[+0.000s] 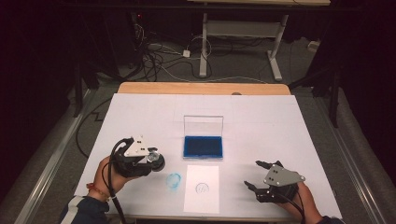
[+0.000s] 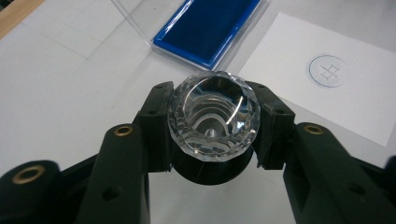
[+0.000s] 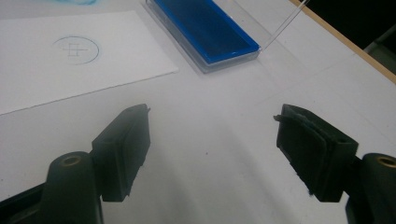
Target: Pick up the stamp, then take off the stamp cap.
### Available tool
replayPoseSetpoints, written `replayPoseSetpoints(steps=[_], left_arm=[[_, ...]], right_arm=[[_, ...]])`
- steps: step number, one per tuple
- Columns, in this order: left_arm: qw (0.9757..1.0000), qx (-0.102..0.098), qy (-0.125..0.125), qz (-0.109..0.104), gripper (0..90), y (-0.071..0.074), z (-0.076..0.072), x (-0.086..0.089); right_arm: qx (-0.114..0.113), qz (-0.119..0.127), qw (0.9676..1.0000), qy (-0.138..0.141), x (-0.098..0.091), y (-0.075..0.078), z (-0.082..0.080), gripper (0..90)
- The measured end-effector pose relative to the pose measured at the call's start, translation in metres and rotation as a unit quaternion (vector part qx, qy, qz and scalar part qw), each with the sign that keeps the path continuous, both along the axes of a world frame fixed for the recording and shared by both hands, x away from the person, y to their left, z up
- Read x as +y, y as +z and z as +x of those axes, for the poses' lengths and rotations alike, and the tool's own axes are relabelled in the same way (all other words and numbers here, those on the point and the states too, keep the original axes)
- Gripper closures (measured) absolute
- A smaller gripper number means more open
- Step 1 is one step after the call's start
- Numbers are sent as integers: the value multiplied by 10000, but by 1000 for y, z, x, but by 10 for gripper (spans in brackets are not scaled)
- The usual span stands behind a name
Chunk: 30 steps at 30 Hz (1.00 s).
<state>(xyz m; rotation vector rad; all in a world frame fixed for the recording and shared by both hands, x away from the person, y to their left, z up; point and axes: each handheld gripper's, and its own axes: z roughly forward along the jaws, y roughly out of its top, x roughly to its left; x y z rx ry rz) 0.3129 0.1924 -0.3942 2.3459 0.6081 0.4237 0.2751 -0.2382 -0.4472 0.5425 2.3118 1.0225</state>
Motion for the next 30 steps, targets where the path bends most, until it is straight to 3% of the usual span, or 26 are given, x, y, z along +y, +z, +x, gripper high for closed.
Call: replayPoseSetpoints(steps=[27, 28, 30], left_arm=[[9986, -191, -500, -38, 537, 14, 9, -43], [9983, -182, -541, -59, 538, 14, 10, -45], [9982, -201, -553, -73, 537, 15, 10, -47]], right_arm=[[142, 52, 9998, 148, 7, -1, 0, 252], [195, 201, 9993, 244, 8, 0, 0, 250], [221, 276, 9988, 336, 11, 2, 1, 237]])
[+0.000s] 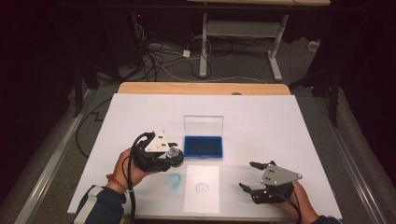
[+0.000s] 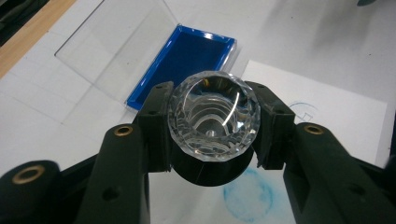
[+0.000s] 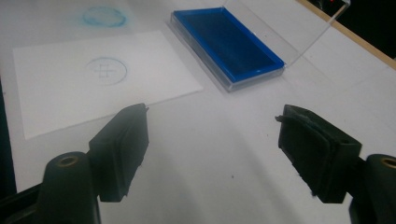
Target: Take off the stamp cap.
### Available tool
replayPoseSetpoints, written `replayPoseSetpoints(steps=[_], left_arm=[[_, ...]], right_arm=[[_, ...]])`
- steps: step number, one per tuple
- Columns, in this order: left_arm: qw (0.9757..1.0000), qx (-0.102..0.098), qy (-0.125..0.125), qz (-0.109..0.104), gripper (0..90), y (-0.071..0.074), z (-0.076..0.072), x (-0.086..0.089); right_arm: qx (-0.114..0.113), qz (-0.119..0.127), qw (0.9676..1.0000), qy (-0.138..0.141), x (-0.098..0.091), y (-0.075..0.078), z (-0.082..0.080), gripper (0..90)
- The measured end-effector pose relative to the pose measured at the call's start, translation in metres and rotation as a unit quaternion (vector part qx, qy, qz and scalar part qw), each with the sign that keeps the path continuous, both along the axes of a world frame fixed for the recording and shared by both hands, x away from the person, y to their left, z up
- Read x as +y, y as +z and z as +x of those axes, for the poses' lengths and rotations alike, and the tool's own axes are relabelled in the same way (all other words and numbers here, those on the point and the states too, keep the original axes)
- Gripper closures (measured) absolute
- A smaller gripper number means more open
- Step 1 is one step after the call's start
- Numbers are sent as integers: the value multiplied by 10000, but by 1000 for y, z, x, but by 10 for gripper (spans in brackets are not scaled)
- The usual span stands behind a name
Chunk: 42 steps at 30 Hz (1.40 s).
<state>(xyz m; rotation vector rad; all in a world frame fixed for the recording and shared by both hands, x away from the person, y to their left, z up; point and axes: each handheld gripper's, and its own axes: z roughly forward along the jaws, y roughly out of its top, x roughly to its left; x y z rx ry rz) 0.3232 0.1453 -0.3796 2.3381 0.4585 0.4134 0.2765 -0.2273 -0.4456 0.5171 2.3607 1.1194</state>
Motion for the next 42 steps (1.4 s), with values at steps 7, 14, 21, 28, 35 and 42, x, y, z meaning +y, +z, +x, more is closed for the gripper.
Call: replayPoseSetpoints(steps=[7, 14, 21, 28, 35, 42], left_arm=[[9999, -7, -143, -25, 538, 1, 0, -11], [9997, 42, -242, -90, 538, 1, 1, -25], [9994, 59, -345, -85, 537, -1, 2, -38], [9984, 181, -455, -291, 537, -5, 3, -48], [9970, 266, -583, -446, 537, -6, 0, -54], [9955, 347, -720, -516, 537, -7, -4, -61]], right_arm=[[49, 9, 9998, 194, 15, 2, 4, 195], [37, -177, 9990, 408, 40, 0, 8, 188], [47, -70, 9987, 499, 55, 0, 15, 191], [60, 99, 9981, 598, 74, -1, 21, 198], [46, 155, 9970, 755, 98, -3, 25, 197], [87, 312, 9953, 909, 116, -4, 29, 198]])
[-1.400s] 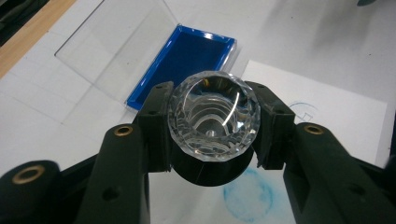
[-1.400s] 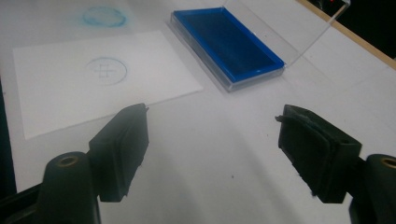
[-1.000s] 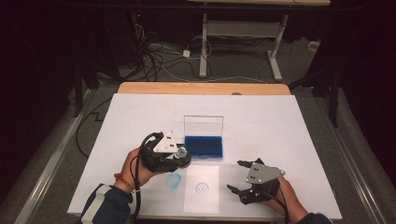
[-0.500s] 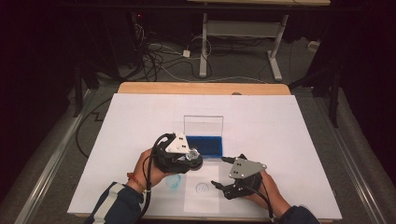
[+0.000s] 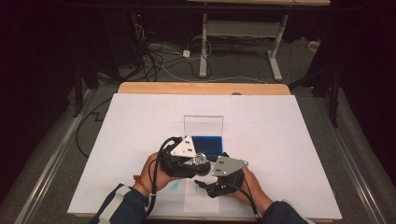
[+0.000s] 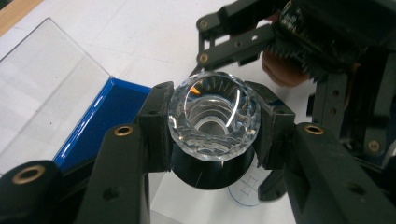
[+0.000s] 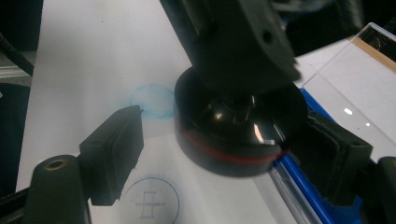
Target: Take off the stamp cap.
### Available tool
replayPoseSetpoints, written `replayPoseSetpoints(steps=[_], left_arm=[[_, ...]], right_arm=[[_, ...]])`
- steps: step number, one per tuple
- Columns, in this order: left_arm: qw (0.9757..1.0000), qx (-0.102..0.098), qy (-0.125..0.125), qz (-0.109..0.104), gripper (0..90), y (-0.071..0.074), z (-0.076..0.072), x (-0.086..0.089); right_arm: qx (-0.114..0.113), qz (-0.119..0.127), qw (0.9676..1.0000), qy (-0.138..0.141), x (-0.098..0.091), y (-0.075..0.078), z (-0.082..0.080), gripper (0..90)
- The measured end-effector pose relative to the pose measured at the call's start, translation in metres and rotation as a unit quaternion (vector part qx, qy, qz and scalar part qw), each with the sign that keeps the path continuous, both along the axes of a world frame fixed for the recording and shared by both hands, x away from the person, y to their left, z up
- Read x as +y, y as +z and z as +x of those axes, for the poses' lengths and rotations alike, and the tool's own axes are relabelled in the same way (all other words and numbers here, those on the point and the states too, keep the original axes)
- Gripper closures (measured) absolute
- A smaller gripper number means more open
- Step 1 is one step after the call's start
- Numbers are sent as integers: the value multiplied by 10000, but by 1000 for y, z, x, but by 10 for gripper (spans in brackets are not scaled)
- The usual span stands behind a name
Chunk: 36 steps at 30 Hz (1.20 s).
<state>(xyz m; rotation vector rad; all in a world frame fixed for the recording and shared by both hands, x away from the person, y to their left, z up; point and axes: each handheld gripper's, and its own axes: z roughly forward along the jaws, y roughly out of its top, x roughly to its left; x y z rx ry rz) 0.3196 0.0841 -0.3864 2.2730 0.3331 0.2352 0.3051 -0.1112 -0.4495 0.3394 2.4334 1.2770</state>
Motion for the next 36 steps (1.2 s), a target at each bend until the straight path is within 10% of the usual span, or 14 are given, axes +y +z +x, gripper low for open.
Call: replayPoseSetpoints(steps=[36], left_arm=[[9993, 17, 36, -367, 538, 2, -3, 1]], right_arm=[[-13, 346, 9992, -201, 2, -3, 1, 372]])
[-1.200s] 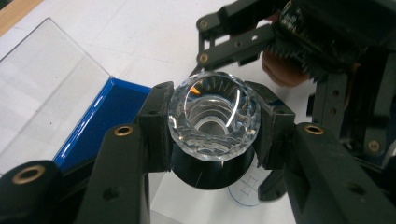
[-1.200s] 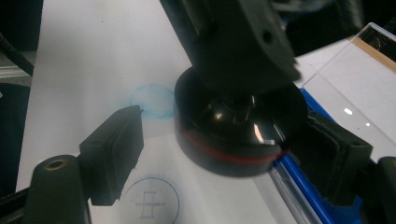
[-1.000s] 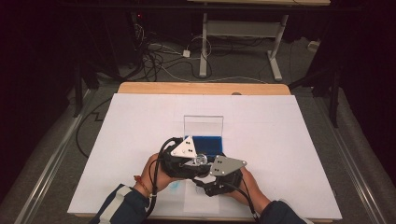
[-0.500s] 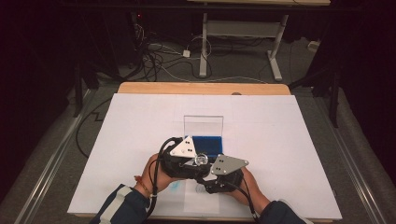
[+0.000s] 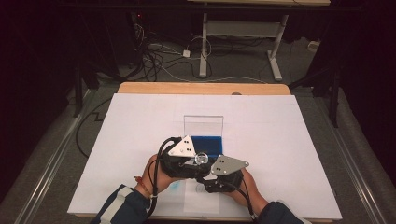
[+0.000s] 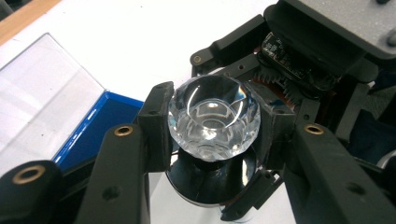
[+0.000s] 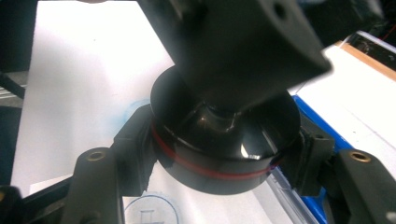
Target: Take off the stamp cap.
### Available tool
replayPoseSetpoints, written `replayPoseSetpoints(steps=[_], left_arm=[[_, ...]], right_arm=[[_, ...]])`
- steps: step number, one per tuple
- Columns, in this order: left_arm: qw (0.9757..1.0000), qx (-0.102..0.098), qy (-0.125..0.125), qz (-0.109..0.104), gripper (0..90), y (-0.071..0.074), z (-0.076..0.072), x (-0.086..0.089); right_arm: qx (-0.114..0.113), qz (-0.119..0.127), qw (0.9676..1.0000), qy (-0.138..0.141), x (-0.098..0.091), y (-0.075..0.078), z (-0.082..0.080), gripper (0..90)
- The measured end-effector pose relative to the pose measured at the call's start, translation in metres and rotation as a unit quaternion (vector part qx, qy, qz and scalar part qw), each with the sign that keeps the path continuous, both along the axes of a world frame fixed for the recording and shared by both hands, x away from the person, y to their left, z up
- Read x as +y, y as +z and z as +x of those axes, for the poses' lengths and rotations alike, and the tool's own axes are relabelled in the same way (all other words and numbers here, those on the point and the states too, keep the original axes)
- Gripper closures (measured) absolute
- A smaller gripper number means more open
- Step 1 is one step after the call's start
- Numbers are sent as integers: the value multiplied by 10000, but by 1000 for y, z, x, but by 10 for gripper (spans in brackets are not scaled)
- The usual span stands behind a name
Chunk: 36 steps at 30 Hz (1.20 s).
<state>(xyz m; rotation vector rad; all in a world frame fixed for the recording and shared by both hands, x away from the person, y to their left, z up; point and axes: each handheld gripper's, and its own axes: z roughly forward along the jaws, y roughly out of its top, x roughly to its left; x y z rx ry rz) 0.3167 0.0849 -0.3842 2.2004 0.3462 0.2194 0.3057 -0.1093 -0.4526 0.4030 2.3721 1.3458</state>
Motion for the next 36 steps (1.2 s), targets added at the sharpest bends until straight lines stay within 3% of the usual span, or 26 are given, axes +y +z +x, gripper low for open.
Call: replayPoseSetpoints(steps=[13, 26, 36], left_arm=[[9996, 121, -111, -224, 538, -1, 1, 10], [9997, -72, -168, -163, 539, -1, -4, 10], [9994, 84, -268, -188, 539, -4, -1, 11]], right_arm=[[-115, -98, 9999, 79, -5, 5, -3, 384], [2, -159, 9998, 124, -7, 7, -4, 387], [-15, -387, 9991, 156, -8, 9, -6, 388]])
